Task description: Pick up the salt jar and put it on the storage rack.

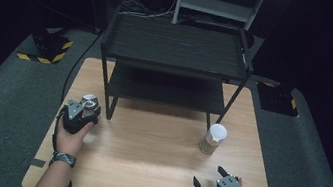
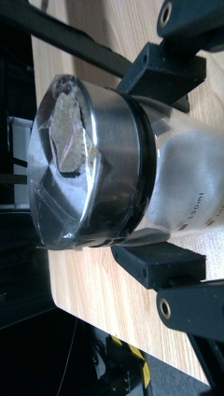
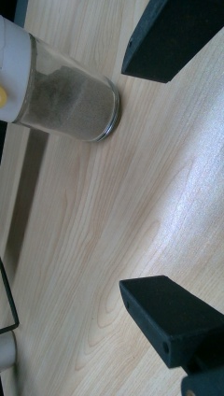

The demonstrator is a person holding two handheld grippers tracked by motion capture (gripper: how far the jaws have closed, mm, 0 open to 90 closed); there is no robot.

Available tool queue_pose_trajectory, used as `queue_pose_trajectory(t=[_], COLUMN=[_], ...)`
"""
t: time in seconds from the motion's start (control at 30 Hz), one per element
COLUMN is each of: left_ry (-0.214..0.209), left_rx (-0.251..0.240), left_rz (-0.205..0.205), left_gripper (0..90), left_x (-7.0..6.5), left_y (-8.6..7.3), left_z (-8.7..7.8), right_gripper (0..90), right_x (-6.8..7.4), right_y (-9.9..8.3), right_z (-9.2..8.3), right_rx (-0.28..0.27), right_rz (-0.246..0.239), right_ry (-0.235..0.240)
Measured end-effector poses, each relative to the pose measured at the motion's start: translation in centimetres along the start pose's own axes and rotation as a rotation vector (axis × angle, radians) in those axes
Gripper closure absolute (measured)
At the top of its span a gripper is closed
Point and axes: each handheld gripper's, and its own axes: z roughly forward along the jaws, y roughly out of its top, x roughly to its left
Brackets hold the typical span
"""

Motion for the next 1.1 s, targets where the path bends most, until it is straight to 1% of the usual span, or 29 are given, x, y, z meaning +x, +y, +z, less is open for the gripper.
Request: queue_pose_trajectory(t=[0.17,0.23,0.33,0.47,0.57,0.6,0.63,0.67,0.77,0.8,0.83,0.9,1.03,1.1], left_ry=[-0.01,-0.018,-0.02,-0.031,-0.043,-0.043,-0.054,-0.054,-0.079,-0.079,-0.087,-0.104,-0.131,-0.134], left_rx=[-0.008,-0.015,-0.015,-0.02,-0.022,-0.022,-0.029,-0.029,-0.038,-0.038,-0.049,-0.063,-0.08,-0.081], left_rz=[0.007,0.005,0.008,-0.001,0.017,0.017,0.021,0.021,0.008,0.008,0.016,0.008,0.002,0.004], left_gripper=[30.8,30.8,30.8,30.8,30.8,30.8,30.8,30.8,30.8,30.8,30.8,30.8,30.8,30.8], left_x=[0.0,0.1,0.1,0.0,-0.1,-0.1,-0.2,-0.2,-0.5,-0.5,-0.9,-1.2,-2.3,-2.5], left_y=[-0.1,-0.3,-0.3,-0.6,-0.4,-0.4,-0.2,-0.2,0.5,0.5,0.8,1.1,1.8,1.9], left_z=[-0.8,-1.5,-1.8,-2.6,-3.2,-3.2,-3.7,-3.7,-4.4,-4.4,-4.8,-5.1,-5.7,-5.8], right_gripper=[0.3,0.4,0.4,0.4,0.3,0.4,0.3,0.3,0.4,0.3,0.3,0.4,0.3,0.3], right_x=[0.1,0.0,0.0,0.0,0.0,0.0,0.0,0.0,-0.1,-0.1,-0.1,-0.1,-0.3,-0.3], right_y=[0.0,0.0,0.0,0.0,0.0,0.0,0.0,0.0,0.1,0.1,0.1,0.1,0.0,0.0], right_z=[0.0,0.0,0.0,0.0,-0.1,-0.1,-0.1,-0.1,-0.1,-0.1,-0.1,-0.1,-0.1,-0.1], right_rx=[0.0,0.001,0.002,0.004,0.005,0.005,0.006,0.006,0.007,0.008,0.008,0.007,0.005,0.004], right_rz=[-0.001,-0.001,-0.001,0.0,-0.001,-0.001,0.0,0.0,0.002,0.0,-0.002,-0.003,0.004,0.002], right_ry=[-0.002,-0.001,-0.002,-0.004,-0.006,-0.007,-0.006,-0.006,-0.006,-0.004,-0.003,0.0,0.003,0.003])
